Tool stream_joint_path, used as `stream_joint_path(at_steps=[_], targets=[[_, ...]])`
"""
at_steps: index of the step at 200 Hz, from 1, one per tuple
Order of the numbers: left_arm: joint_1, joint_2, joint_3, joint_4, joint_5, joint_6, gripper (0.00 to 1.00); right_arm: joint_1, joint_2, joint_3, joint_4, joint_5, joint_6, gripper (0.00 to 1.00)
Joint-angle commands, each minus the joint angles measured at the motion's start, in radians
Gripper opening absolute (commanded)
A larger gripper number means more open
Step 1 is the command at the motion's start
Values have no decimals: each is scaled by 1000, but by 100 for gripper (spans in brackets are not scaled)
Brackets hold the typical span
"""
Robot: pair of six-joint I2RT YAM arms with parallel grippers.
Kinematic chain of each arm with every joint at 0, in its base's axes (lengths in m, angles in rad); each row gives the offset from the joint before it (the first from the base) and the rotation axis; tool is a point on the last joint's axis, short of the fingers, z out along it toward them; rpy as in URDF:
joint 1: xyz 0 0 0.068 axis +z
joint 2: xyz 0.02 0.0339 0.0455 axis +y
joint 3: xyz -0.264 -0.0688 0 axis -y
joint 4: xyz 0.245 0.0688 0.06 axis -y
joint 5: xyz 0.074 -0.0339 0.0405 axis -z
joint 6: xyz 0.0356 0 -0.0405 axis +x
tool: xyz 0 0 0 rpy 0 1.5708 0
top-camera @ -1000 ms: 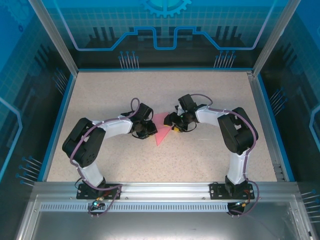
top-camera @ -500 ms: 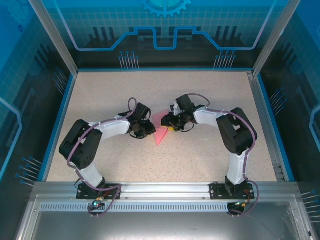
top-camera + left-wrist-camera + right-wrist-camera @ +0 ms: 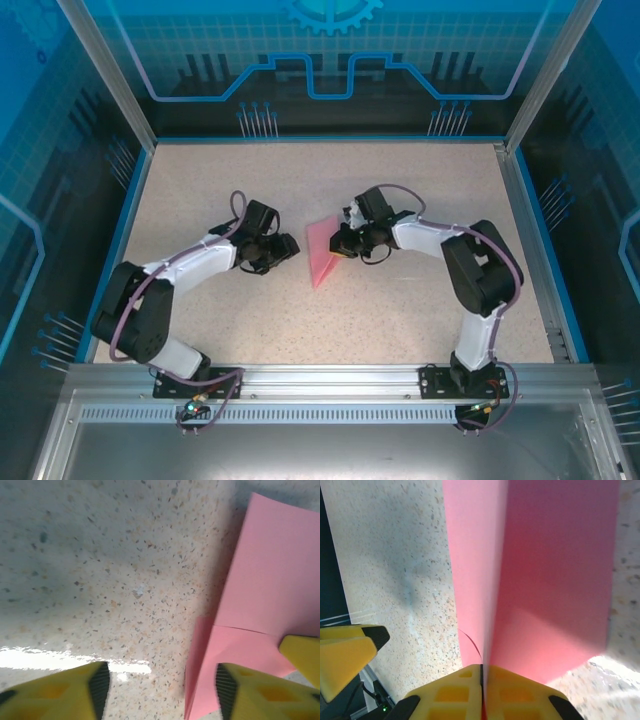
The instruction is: Fold a paper plane with a square sheet of paper (pick it up from the middle)
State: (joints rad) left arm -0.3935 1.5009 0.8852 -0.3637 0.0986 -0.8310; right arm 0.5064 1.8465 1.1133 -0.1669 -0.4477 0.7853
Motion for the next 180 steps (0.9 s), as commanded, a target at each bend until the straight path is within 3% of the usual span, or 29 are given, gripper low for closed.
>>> stream_joint_path(at_steps=[1,25,67,119,180], targets=[[28,-79,-11,-60,-31,46,72,23,-146,-4,-55,131,-4,6],[44,-150,-14,-68,-42,101,86,54,-243,6,-139,247,21,6],[48,-307,-41,-12,-7,218,99,135,-345,37,-228,426,150,6],[40,-415,-145,201,116,338,98,242,-340,68,-316,699,454,7],[-71,-259,-167,353,79,485,95,263,-207,32,-270,741,740,6]])
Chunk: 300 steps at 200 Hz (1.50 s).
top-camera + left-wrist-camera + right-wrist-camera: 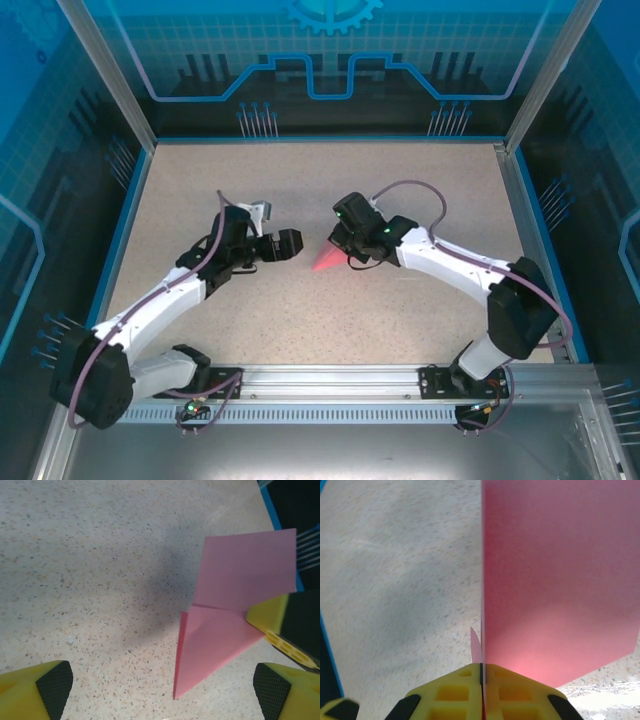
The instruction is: Fold a paper plane with a square sheet of paper (pick it up from the middle)
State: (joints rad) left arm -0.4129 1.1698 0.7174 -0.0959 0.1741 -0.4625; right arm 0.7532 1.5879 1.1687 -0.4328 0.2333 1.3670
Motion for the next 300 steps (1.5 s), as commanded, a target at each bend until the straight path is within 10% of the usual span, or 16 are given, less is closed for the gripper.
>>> stream_joint_path(at_steps=[1,128,300], targets=[[-56,76,2,86,4,122,95,17,53,-23,-5,60,159,6],[-151,272,-173,500,227,438,75,-66,90,-100,-16,-137,149,8],[-217,486,-203,745,134,617,48,-152,228,12,-45,-395,54,8]])
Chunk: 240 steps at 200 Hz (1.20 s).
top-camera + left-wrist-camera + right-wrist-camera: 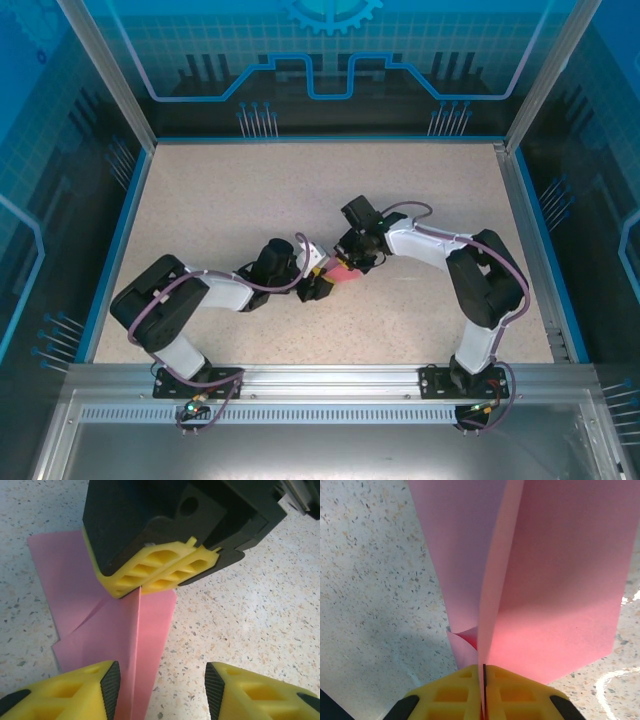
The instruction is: Fold a paper plane with a square sheet of paper (pick it up from the middle)
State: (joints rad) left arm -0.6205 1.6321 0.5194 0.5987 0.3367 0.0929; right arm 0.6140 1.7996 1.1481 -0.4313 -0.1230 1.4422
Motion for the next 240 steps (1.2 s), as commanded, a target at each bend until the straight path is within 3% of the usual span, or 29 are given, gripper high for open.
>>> stream_joint_path(at_steps=[1,96,149,177,202,240], targets=[[-10,25,-5,51,-29,62,48,-13,17,34,-48,-39,-21,8],[-14,51,10,72,-14,82,35,-22,20,53,-97,-88,-55,8],[-15,51,25,62,8,59,33,-22,26,51,-91,-93,-60,10],[-14,57,28,67,15,48,23,-23,21,44,-84,-94,-58,11],[-14,63,25,66,10,40,16,-27,-1,38,-68,-84,-75,22],[-14,73,21,78,20,-23,13,-46,-93,5,4,-50,-192,53]])
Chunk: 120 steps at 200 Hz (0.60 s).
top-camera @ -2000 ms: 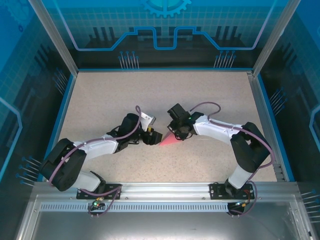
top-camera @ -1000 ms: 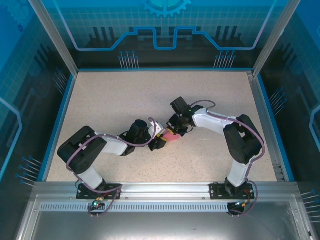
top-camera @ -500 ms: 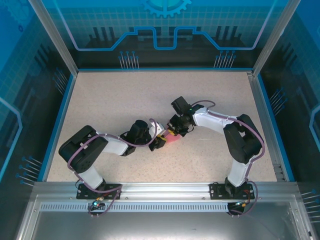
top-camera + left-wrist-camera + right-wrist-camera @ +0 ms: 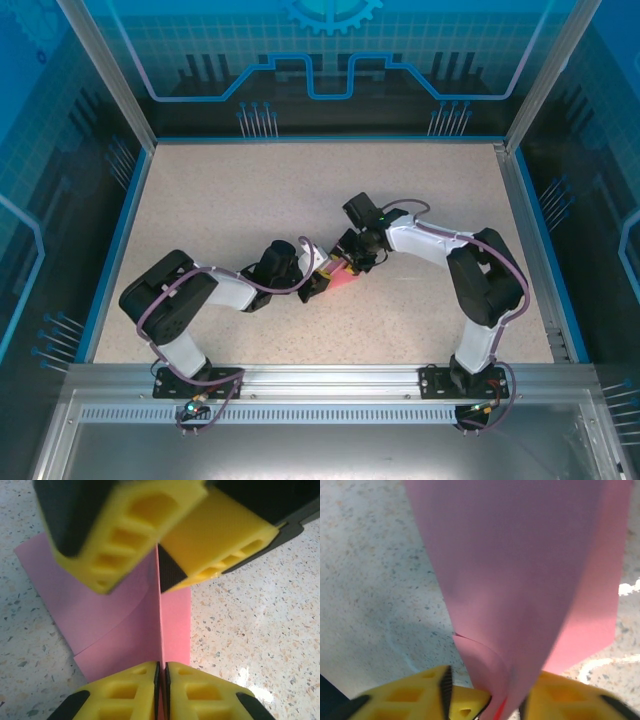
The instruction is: Fold a paper plane with a square sheet of paper (pick it up from the middle)
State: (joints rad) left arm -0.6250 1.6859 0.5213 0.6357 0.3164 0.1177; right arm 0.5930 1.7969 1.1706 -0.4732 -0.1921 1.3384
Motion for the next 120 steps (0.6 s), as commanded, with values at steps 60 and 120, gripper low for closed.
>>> stream_joint_path(at_steps=[60,120], targets=[[6,39,13,70,85,-235,11,-48,-233,-125,138,68,-341,64],[16,93,24,121,106,-432,9,-52,-319,-234,229,97,-456,75]])
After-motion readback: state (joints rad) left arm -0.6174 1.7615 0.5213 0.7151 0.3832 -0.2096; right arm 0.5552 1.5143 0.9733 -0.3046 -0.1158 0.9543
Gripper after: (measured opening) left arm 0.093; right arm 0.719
